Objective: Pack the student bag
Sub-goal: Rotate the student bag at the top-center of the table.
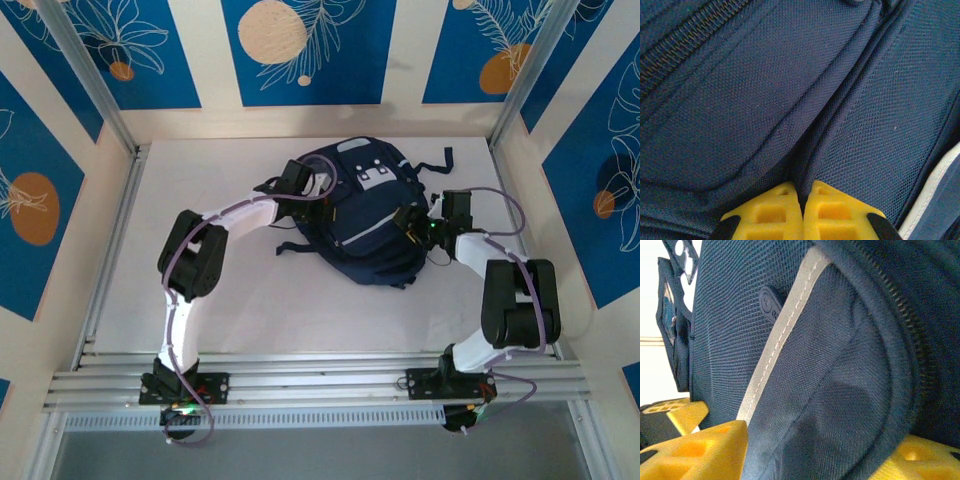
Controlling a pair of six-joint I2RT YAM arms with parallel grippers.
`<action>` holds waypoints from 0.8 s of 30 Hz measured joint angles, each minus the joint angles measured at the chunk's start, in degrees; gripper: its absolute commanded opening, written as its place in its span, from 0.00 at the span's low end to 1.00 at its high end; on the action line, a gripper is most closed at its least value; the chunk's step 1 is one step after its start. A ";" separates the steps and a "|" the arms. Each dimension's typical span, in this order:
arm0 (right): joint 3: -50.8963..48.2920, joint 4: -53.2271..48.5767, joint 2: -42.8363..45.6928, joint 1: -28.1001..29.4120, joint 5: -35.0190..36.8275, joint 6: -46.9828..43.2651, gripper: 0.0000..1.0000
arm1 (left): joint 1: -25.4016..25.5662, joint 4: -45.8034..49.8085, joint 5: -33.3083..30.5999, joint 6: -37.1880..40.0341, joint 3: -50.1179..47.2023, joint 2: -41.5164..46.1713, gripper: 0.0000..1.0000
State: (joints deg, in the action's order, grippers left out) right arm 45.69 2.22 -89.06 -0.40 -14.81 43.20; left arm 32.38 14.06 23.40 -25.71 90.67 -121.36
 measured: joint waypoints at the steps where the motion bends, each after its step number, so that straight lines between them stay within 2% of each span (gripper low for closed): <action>1: 1.18 -0.11 -1.25 0.24 -0.02 -0.31 0.52 | 0.00 -0.74 0.55 -0.50 -0.42 0.11 0.00; 8: 10.91 -0.44 -9.44 2.40 0.00 -1.11 0.50 | 0.15 -13.07 2.91 -7.74 -14.47 6.75 0.00; 14: 18.95 -4.55 -12.41 4.81 1.92 -2.84 0.68 | 0.44 -20.06 3.58 -17.35 -22.08 11.08 0.00; 20: 18.73 -14.10 -6.91 6.69 9.49 -5.55 0.79 | 0.55 -22.43 3.56 -23.58 -21.81 11.08 0.00; 24: 14.86 -21.33 3.10 9.22 15.43 -6.80 0.83 | 0.94 -24.74 3.02 -26.53 -21.49 11.08 0.00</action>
State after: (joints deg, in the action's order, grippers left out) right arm 60.55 -19.11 -85.95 8.82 0.62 36.40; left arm 33.32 -10.68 26.41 -52.25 69.19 -110.28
